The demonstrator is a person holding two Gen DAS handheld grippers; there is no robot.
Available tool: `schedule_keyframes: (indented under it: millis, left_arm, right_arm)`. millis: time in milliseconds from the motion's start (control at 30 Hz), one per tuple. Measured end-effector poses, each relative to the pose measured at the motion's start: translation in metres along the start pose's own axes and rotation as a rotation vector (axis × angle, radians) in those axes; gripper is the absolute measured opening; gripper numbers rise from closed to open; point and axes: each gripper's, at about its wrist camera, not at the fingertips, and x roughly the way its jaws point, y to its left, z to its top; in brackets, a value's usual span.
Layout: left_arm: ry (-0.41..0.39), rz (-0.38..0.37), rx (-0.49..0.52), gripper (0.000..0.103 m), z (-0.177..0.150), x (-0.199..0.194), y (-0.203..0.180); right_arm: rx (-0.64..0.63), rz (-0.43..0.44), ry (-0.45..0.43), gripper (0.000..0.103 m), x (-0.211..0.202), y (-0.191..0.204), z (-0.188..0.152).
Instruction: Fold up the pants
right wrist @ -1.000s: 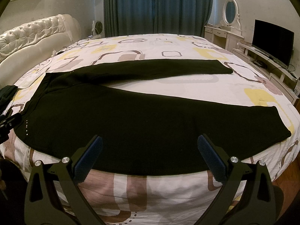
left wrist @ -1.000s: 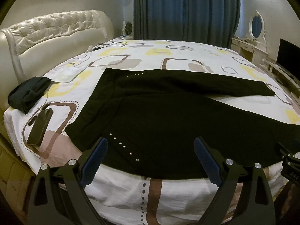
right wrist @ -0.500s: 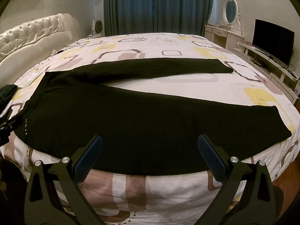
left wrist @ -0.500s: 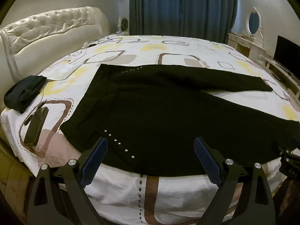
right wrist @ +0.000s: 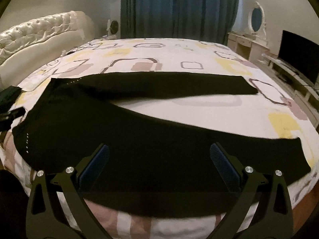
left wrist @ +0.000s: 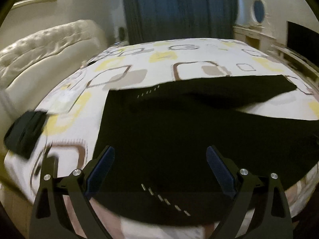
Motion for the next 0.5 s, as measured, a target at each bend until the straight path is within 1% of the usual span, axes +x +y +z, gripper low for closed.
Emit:
schedule_keyframes:
  millis: [33, 100, 133, 200, 267, 300, 333, 367, 400, 467, 500]
  left_arm:
    - [0.009, -0.007, 0.012, 0.093, 0.009, 0.008, 0.011]
    - [0.025, -0.005, -0.007, 0.093, 0.022, 0.024, 0.032]
    - [0.046, -0.022, -0.032, 0.093, 0.03, 0.036, 0.046]
    - [0.091, -0.092, -0.058, 0.093, 0.045, 0.063, 0.074]
    - [0.12, -0.11, -0.078, 0.093, 0.056, 0.088, 0.097]
    - [0.122, -0.119, -0.091, 0.093, 0.062, 0.099, 0.108]
    - [0.132, -0.135, -0.121, 0.093, 0.069, 0.118, 0.126]
    - [0.137, -0.153, -0.138, 0.092, 0.071, 0.127, 0.135]
    - [0.142, -0.197, -0.167, 0.092, 0.075, 0.145, 0.152]
    - [0.157, -0.22, -0.209, 0.092, 0.077, 0.166, 0.17]
    - [0.18, -0.245, -0.245, 0.092, 0.079, 0.185, 0.184]
  right_arm:
    - [0.007, 0.016, 0.009, 0.101, 0.005, -0.001, 0.005]
    - [0.011, 0.035, 0.019, 0.101, 0.012, -0.001, 0.015]
    - [0.002, 0.049, 0.028, 0.101, 0.018, 0.001, 0.021]
    - [-0.015, 0.076, 0.039, 0.101, 0.027, 0.002, 0.033]
    - [-0.019, 0.102, 0.056, 0.101, 0.038, 0.002, 0.045]
    - [-0.016, 0.111, 0.065, 0.101, 0.043, 0.002, 0.05]
    - [-0.009, 0.12, 0.076, 0.101, 0.048, 0.002, 0.056]
    - [-0.004, 0.127, 0.082, 0.101, 0.052, 0.002, 0.06]
    - [-0.003, 0.132, 0.085, 0.101, 0.055, 0.003, 0.063]
    - [-0.014, 0.138, 0.086, 0.101, 0.06, 0.007, 0.071]
    - [-0.026, 0.138, 0.084, 0.101, 0.061, 0.009, 0.073]
